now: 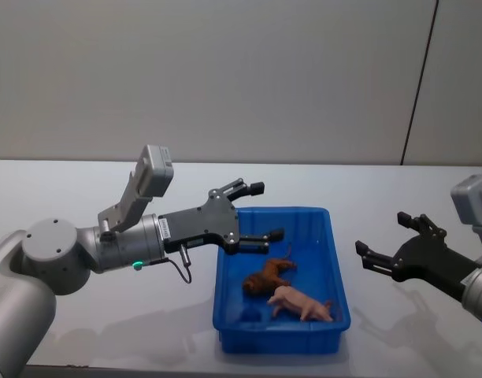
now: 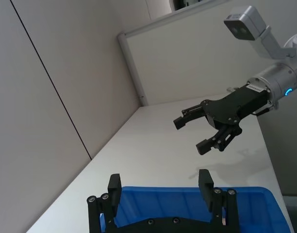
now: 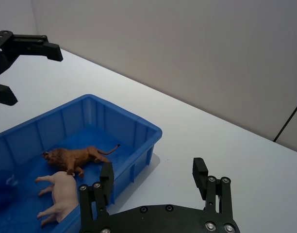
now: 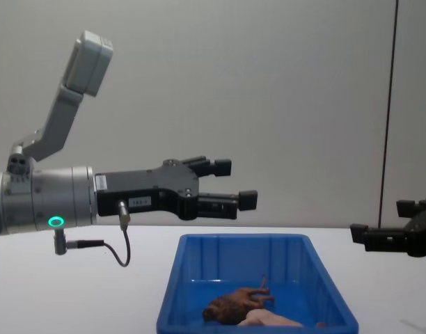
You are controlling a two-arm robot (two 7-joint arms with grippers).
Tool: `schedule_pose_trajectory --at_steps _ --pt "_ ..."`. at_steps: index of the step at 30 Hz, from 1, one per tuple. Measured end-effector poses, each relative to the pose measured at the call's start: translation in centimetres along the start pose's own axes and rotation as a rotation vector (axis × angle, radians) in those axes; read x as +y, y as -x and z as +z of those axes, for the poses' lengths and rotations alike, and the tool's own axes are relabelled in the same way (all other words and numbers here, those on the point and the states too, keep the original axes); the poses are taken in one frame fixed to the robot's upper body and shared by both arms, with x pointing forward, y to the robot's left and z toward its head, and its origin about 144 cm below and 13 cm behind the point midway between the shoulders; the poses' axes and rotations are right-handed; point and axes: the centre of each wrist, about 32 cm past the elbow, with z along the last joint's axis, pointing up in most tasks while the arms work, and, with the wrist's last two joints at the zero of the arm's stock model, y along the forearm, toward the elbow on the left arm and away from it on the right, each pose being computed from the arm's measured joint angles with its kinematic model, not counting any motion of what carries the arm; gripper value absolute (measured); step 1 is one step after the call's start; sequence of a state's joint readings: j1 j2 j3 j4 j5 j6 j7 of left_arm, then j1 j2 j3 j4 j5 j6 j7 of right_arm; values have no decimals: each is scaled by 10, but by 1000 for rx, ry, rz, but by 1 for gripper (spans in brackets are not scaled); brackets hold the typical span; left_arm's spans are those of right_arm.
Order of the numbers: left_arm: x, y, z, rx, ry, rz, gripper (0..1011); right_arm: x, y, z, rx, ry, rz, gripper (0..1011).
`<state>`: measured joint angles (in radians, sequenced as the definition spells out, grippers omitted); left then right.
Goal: Pick up the two dolls from the table and place them into the box.
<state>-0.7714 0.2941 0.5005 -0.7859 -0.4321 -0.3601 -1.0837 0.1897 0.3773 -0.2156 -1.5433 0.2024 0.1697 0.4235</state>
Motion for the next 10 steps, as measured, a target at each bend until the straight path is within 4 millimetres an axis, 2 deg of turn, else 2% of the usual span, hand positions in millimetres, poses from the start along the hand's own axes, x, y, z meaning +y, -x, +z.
schedule_pose_trajectory --at_steps 10 --pt "1 0 3 -10 23 4 1002 0 0 0 0 0 0 1001"
